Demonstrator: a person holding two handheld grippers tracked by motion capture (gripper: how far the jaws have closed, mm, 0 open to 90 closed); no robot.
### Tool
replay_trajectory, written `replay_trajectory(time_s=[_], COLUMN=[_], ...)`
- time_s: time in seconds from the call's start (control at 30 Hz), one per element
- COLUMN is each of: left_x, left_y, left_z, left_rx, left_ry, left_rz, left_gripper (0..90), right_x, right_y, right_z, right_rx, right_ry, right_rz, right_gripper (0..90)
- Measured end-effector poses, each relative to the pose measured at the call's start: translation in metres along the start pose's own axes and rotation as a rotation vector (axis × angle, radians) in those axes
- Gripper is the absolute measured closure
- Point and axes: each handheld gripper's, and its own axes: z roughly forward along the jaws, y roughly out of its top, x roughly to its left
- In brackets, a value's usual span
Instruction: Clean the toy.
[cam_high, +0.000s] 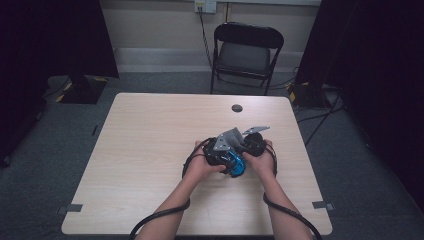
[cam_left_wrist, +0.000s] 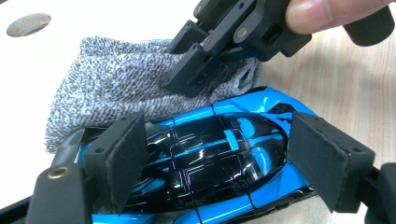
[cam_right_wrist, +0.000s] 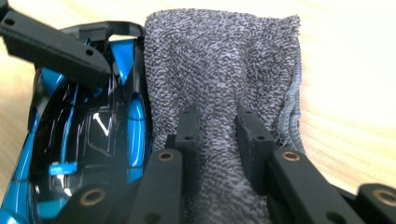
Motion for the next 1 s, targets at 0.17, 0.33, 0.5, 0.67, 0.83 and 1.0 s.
replay_trajectory(time_s=[0.17, 0.33, 0.5, 0.67, 0.83, 1.0], left_x=[0.000, 0.000, 0.000, 0.001, 0.000, 0.000], left_y=[0.000, 0.000, 0.000, 0.000, 0.000, 0.001], left_z=[0.000, 0.000, 0.000, 0.000, 0.000, 0.000], left_rx=[0.000, 0.001, 0.001, 0.005, 0.004, 0.006], left_ry=[0.000, 0.000, 0.001, -0.002, 0.000, 0.000], left_rz=[0.000, -0.001, -0.002, -0.001, -0.002, -0.002], left_gripper=[19.9, 19.9, 19.9, 19.9, 19.9, 19.9], right_x=[-0.003, -0.006, -0.009, -0.012, -0.014, -0.015], right_y=[-0.001, -0.002, -0.005, -0.009, -0.013, -0.015], right_z=[-0.004, -0.007, -0.011, -0.016, -0.020, -0.023], right_rx=[0.017, 0.034, 0.039, 0.046, 0.049, 0.053], right_ry=[0.015, 0.023, 0.027, 0.034, 0.034, 0.043], right_rz=[-0.032, -0.055, -0.057, -0.064, -0.066, -0.062], right_gripper=[74.9, 75.5, 75.8, 76.0, 76.0, 76.2])
